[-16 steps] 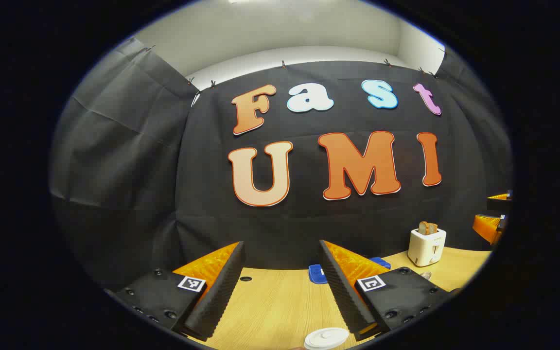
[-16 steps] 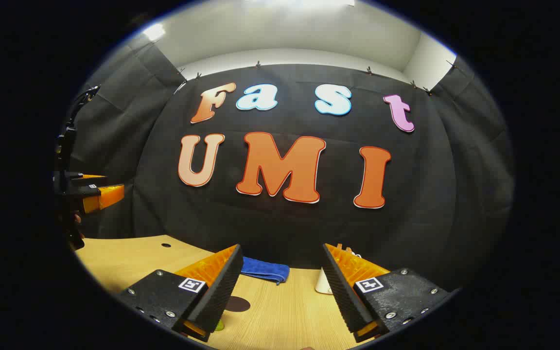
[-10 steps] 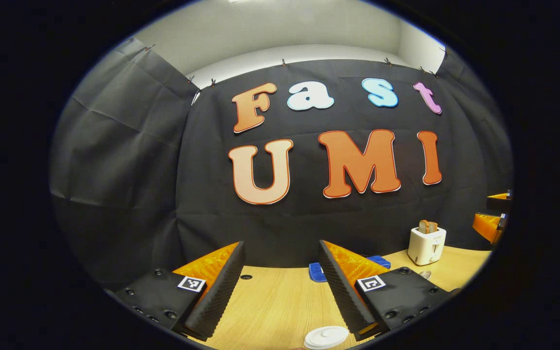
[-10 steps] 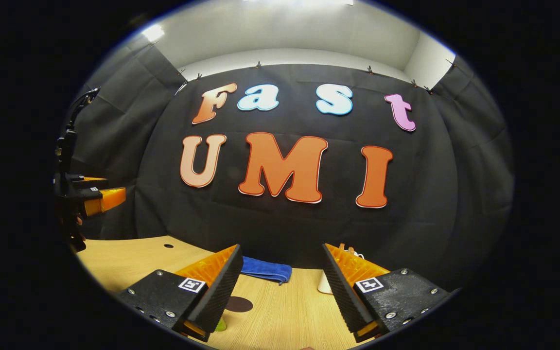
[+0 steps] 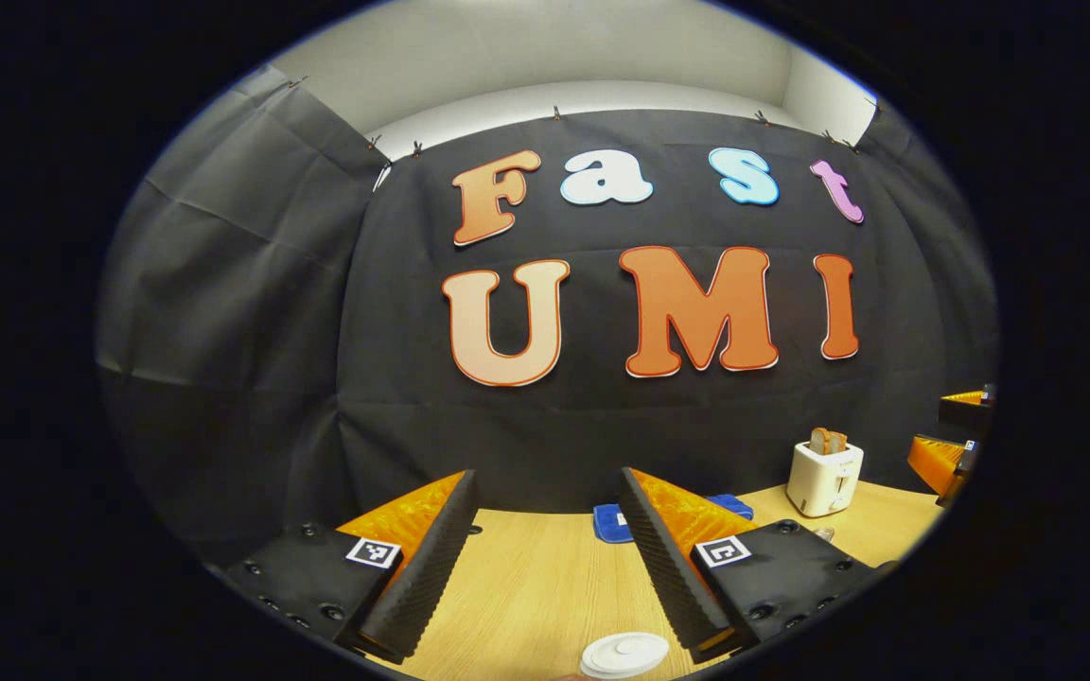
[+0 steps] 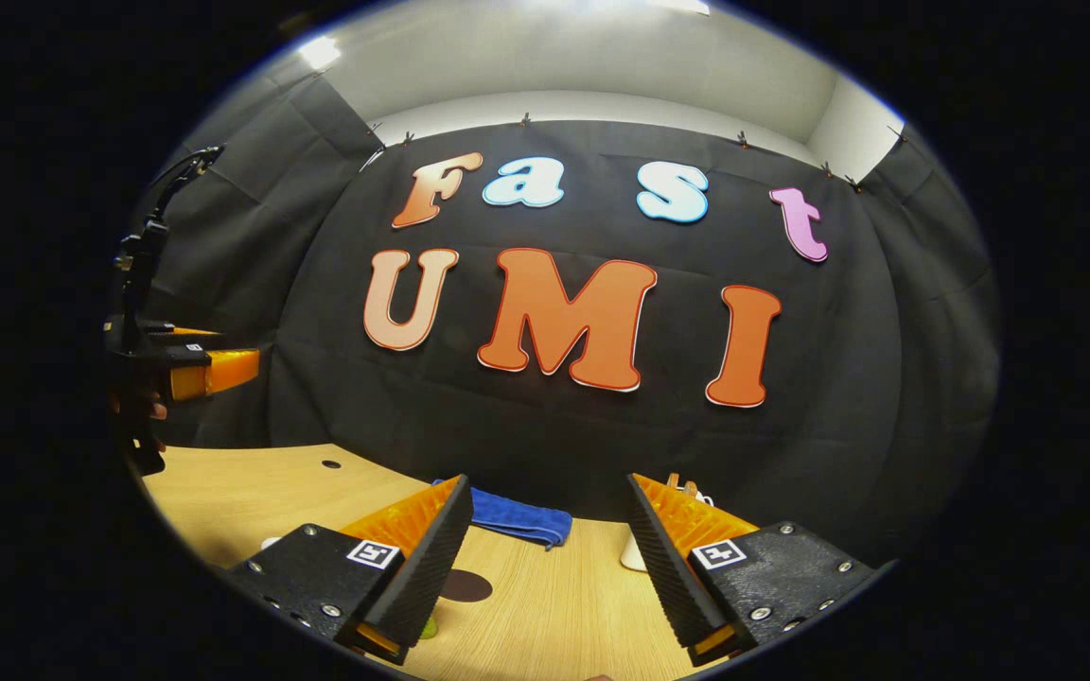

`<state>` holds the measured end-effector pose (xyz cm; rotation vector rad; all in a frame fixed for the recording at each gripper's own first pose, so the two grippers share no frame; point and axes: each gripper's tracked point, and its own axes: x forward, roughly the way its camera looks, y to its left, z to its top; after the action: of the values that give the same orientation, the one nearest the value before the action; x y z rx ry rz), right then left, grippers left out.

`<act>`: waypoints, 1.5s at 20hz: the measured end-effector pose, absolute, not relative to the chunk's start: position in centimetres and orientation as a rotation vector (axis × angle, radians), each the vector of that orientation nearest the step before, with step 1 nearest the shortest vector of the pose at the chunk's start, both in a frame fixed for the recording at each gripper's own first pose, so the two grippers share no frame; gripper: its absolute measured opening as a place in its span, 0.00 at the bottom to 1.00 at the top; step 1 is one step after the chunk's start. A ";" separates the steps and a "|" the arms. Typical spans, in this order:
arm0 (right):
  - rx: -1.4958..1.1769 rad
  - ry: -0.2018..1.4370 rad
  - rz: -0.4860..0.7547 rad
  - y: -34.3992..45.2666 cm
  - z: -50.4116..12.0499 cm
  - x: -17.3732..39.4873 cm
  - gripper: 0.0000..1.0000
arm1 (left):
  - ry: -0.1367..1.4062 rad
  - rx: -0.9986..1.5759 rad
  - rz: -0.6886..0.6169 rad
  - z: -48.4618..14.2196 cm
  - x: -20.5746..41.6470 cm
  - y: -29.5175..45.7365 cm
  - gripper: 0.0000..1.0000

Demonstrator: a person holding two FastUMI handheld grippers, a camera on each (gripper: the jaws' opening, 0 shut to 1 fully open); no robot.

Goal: Open the teacup lid with one hand, grasp the water bottle and pour water into the teacup with the other hand; after pouring, place the water bottle on the coaster and then close the teacup lid.

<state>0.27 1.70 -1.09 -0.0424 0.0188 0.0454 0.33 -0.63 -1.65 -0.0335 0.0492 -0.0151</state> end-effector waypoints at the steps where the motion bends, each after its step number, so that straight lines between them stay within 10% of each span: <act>1: -0.038 0.022 0.048 1.8 -1.2 0.3 0.96 | 0.060 -0.038 -0.025 -2.2 0.3 -0.8 0.96; 17: -0.023 0.138 0.088 2.2 -7.2 0.0 0.96 | 0.340 -0.030 -0.234 -14.7 -1.5 -6.2 0.98; 30: -0.007 0.220 0.104 2.5 -10.6 -0.6 0.96 | 0.491 -0.016 -0.348 -23.4 -3.0 -8.9 0.77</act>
<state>-0.64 2.48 -10.55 -0.0070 0.2204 0.1039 -3.04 -8.86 -23.44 -0.0165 0.4909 -0.3476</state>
